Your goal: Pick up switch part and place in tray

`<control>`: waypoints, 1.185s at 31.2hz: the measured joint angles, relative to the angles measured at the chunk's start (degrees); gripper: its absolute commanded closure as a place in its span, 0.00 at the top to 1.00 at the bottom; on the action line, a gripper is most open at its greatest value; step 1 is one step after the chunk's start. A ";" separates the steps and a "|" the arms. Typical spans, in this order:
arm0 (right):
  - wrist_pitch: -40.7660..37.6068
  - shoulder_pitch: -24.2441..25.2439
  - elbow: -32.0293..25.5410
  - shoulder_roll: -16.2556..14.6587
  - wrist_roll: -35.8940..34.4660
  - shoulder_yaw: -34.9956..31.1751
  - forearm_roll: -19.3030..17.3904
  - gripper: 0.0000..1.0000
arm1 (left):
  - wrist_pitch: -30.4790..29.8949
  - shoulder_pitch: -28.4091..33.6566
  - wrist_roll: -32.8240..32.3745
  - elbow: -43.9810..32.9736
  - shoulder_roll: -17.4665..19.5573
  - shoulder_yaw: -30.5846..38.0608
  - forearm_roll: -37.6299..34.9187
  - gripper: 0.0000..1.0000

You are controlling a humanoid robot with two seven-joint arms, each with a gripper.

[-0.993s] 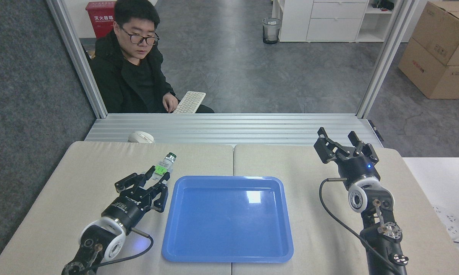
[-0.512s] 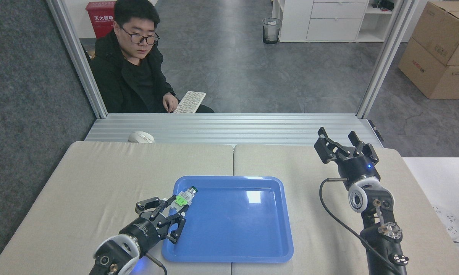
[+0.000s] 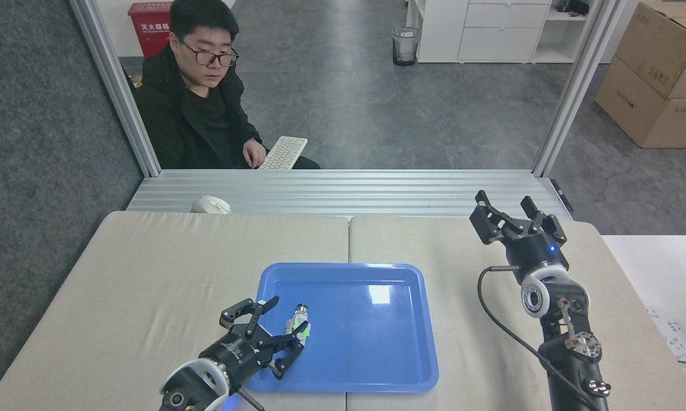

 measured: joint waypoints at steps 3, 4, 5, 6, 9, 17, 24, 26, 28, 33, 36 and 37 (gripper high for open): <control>-0.03 0.00 0.00 0.00 0.00 -0.01 0.00 1.00 | 3.64 -0.28 0.49 -0.44 -0.76 0.19 -0.08 0.91; -0.03 0.00 0.00 0.00 0.00 -0.01 0.00 1.00 | 5.06 -0.53 0.84 -0.53 -0.96 0.37 -0.10 0.91; -0.03 0.00 0.00 0.00 0.00 -0.01 0.00 1.00 | 6.61 -0.84 1.28 -0.60 -1.13 0.61 -0.12 0.91; -0.04 0.00 0.01 0.00 0.00 -0.01 0.00 1.00 | 8.33 -1.35 1.77 -0.59 -1.33 1.00 -0.13 0.91; -0.05 0.00 0.02 0.00 0.00 -0.01 0.00 1.00 | 12.70 -3.45 3.22 -0.20 -1.77 2.48 -0.15 0.91; -0.06 0.00 0.03 0.00 0.00 -0.02 0.00 1.00 | 17.85 -11.54 5.25 3.18 -2.75 7.34 3.19 0.91; -0.06 0.00 0.03 0.00 0.00 -0.03 0.00 1.00 | 23.12 -16.05 8.46 5.82 -3.27 10.24 6.63 0.91; -0.06 0.00 0.03 0.00 0.00 -0.03 0.00 1.00 | 23.71 -16.71 8.80 6.29 -3.36 10.88 7.17 0.91; -0.06 0.00 0.04 0.00 0.00 -0.03 0.00 1.00 | 24.11 -17.13 8.97 6.73 -3.46 11.21 7.61 0.92; -0.06 0.00 0.03 0.00 0.00 -0.03 0.00 1.00 | 24.39 -17.57 8.97 7.59 -3.67 11.87 8.40 0.95; -0.06 0.00 0.03 0.00 0.00 -0.03 0.00 1.00 | 24.39 -17.48 8.79 7.80 -3.76 12.14 8.73 0.95; -0.06 0.00 0.04 0.00 0.00 -0.03 0.00 1.00 | 24.26 -17.36 8.73 7.80 -3.80 12.21 8.81 0.95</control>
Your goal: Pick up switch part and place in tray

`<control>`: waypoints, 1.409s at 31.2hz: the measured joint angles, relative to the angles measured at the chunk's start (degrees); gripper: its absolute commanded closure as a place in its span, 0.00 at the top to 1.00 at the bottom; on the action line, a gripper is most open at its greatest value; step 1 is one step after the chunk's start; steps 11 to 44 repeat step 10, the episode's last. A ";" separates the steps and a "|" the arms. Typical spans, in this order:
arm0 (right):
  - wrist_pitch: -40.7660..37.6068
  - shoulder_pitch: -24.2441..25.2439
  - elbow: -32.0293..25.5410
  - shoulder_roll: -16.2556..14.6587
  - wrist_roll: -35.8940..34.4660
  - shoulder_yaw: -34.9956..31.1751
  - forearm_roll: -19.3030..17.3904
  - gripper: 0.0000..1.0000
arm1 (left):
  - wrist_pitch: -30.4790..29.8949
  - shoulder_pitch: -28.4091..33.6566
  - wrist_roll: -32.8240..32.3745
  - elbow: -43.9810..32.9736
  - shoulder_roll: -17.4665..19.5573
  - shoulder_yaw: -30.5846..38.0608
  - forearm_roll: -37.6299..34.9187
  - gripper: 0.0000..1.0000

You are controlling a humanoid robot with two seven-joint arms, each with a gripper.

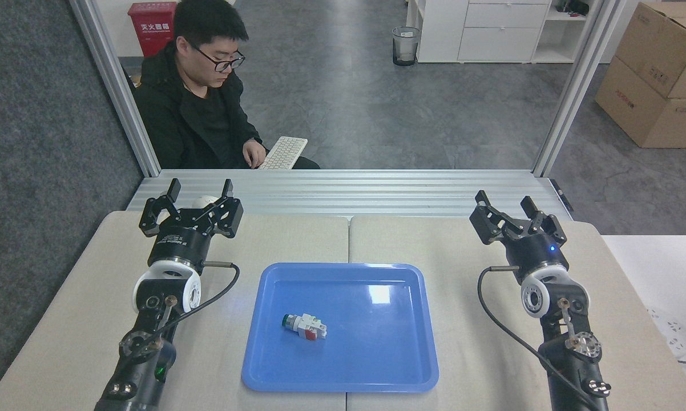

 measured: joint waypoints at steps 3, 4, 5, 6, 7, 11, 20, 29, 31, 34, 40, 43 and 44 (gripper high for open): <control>0.00 0.00 0.00 0.01 0.00 0.00 0.00 1.00 | -0.46 0.27 -0.15 -0.15 -0.09 0.21 0.21 0.98; 0.00 0.00 0.00 0.01 0.00 0.00 0.00 1.00 | -0.72 0.41 -0.21 -0.25 -0.11 0.27 0.26 0.98; 0.00 0.00 0.00 0.01 0.00 0.00 0.00 1.00 | -0.93 0.55 -0.24 -0.36 -0.13 0.34 0.30 0.98; 0.00 0.00 0.00 0.01 0.00 0.00 0.00 1.00 | -1.10 0.67 -0.24 -0.46 -0.15 0.38 0.35 0.98; 0.00 0.00 0.00 0.01 0.00 0.00 0.00 1.00 | -1.26 0.81 -0.25 -0.56 -0.17 0.44 0.38 0.98; 0.00 0.00 0.00 0.01 0.00 0.00 0.00 1.00 | -1.63 1.27 -0.30 -0.83 -0.25 0.57 0.46 0.98; 0.00 0.00 0.00 0.01 0.00 0.00 0.00 1.00 | -1.63 1.27 -0.30 -0.83 -0.25 0.57 0.46 0.98; 0.00 0.00 0.00 0.01 0.00 0.00 0.00 1.00 | -1.63 1.27 -0.30 -0.83 -0.25 0.57 0.46 0.98; 0.00 0.00 0.00 0.01 0.00 0.00 0.00 1.00 | -1.63 1.27 -0.30 -0.83 -0.25 0.57 0.46 0.98; 0.00 0.00 0.00 0.01 0.00 0.00 0.00 1.00 | -1.63 1.27 -0.30 -0.83 -0.25 0.57 0.46 0.98; 0.00 0.00 0.00 0.01 0.00 0.00 0.00 1.00 | -1.63 1.27 -0.30 -0.83 -0.25 0.57 0.46 0.98; 0.00 0.00 0.00 0.01 0.00 0.00 0.00 1.00 | -1.63 1.27 -0.30 -0.83 -0.25 0.57 0.46 0.98; 0.00 0.00 0.00 0.01 0.00 0.00 0.00 1.00 | -1.63 1.27 -0.30 -0.83 -0.25 0.57 0.46 0.98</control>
